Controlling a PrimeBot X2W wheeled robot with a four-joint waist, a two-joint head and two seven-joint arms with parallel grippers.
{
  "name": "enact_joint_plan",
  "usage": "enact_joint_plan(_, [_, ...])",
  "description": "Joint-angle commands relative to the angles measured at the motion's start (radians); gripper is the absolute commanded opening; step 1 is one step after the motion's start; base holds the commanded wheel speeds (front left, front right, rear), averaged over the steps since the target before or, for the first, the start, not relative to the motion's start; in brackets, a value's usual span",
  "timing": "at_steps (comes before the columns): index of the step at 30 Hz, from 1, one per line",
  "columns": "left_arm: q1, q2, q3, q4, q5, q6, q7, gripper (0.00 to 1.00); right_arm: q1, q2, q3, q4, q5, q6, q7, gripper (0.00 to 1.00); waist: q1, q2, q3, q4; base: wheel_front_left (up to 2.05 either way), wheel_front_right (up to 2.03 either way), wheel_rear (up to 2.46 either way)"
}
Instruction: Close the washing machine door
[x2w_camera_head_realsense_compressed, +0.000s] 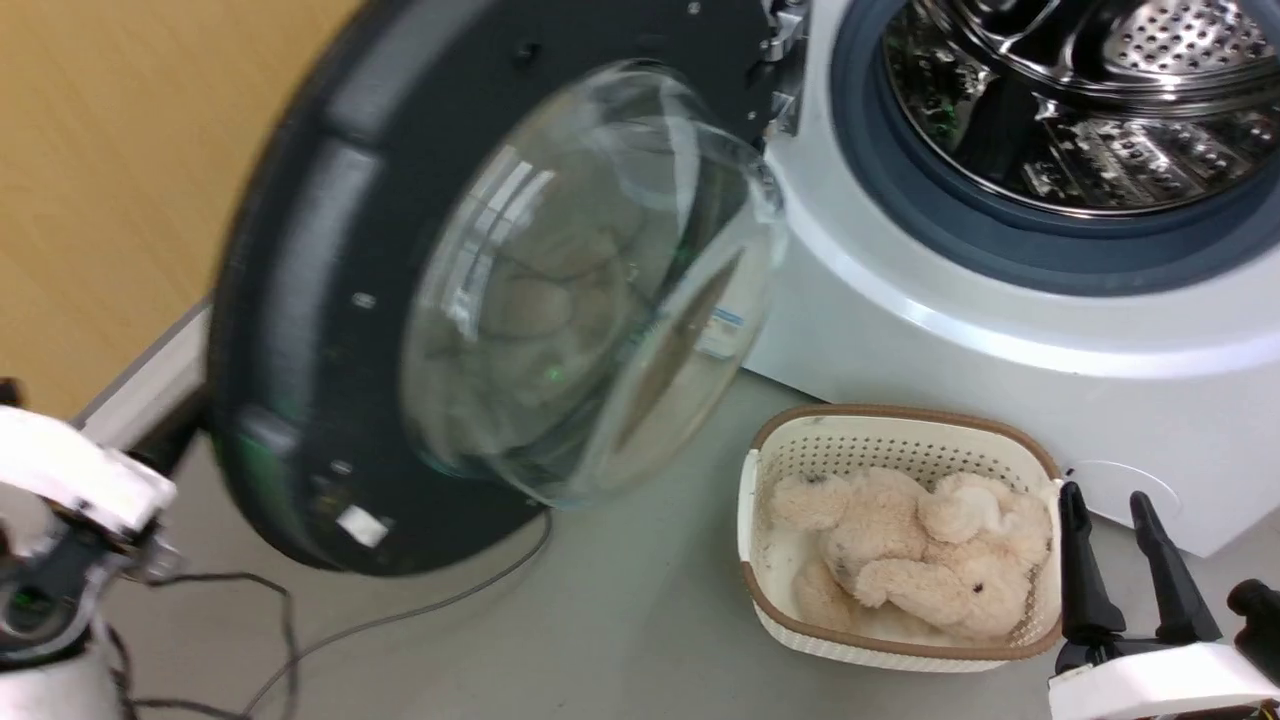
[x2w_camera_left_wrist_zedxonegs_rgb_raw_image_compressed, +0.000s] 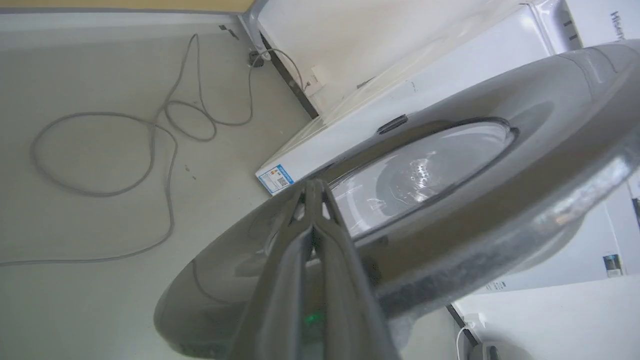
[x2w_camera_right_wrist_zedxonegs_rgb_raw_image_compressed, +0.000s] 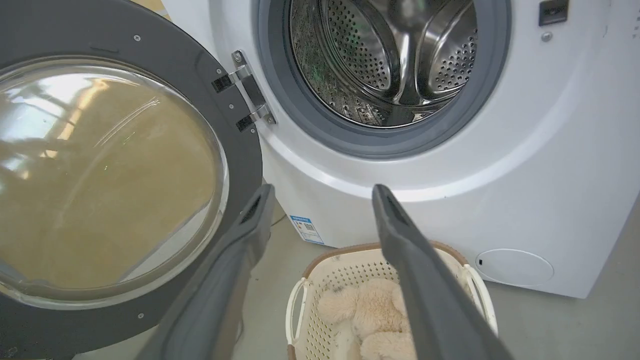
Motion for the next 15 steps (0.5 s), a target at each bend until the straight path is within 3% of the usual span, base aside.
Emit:
enact_joint_plan(1, [0.036,-0.031,-0.024,-0.047,-0.045,-0.012,0.038,0.0,-0.007,0.003,-0.008,0.005,0.02,0.001,-0.014,1.0,0.0,0.0,0.0,0.013,0.0,0.0,0.0])
enact_joint_plan(8, [0.153,-0.091,-0.124,-0.254,-0.14,-0.019,0.15,0.0,-0.006,0.003,-0.024,0.008,0.043,0.001,-0.029,1.0,0.0,0.0,-0.001,0.031,0.0,0.0,0.0])
enact_joint_plan(15, [0.238,-0.135,-0.259,-0.436,-0.227,-0.027,0.237,0.0,-0.016,0.003,-0.038,0.011,0.056,0.001,-0.044,1.0,0.0,0.0,0.011,0.0,0.0,0.0,0.0])
